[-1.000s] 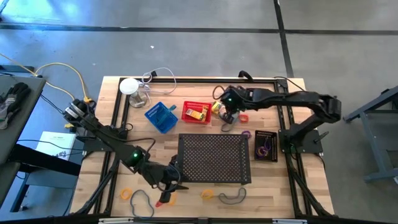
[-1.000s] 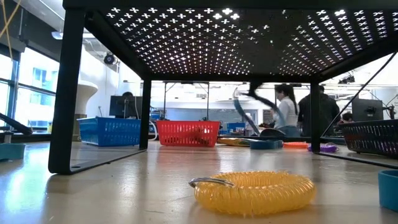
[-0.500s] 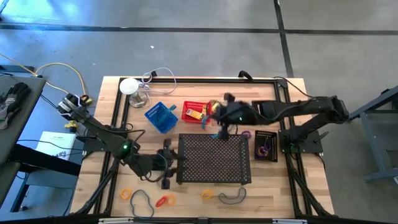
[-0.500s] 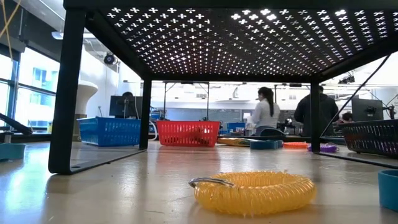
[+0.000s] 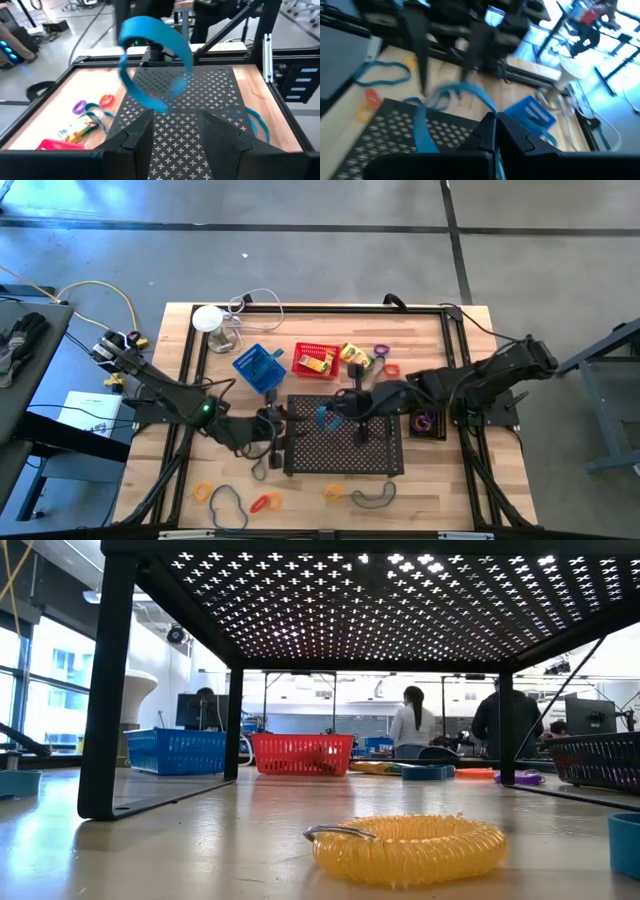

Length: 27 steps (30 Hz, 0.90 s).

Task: Pick & Place Office Desk Supplies
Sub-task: Put the blue rubber band into the blue bin

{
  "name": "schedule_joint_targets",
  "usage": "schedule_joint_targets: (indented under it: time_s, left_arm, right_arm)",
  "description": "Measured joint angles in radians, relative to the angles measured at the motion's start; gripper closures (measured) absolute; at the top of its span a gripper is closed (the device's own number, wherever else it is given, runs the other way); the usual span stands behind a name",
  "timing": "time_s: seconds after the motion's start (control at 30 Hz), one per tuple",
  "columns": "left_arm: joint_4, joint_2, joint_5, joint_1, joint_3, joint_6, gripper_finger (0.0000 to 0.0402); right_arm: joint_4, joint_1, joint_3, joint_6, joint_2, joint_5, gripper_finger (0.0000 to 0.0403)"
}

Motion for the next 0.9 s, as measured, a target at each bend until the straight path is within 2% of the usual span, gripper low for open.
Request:
schedule_joint_targets:
  time_s: [0.1,0.2,0.27,0.9]
  left_arm:
    - [0.011,0.0,0.082,0.029,0.0,0.0,0.0256]
    - [0.022,0.0,0.209,0.06,0.0,0.0,0.0256]
    - [0.041,0.0,0.25,0.073,0.0,-0.001,0.0256]
    - [0.052,0.0,0.255,0.137,0.0,-0.043,0.0257]
  right_arm:
    - [0.0,0.014,0.0,-0.001,0.003,0.027,0.04]
    - [0.012,0.014,0.0,-0.009,0.019,0.078,0.04]
    - [0.01,0.02,-0.002,-0.022,0.021,0.089,0.04]
    - [0.02,0.023,-0.001,-0.027,0.034,0.086,0.04]
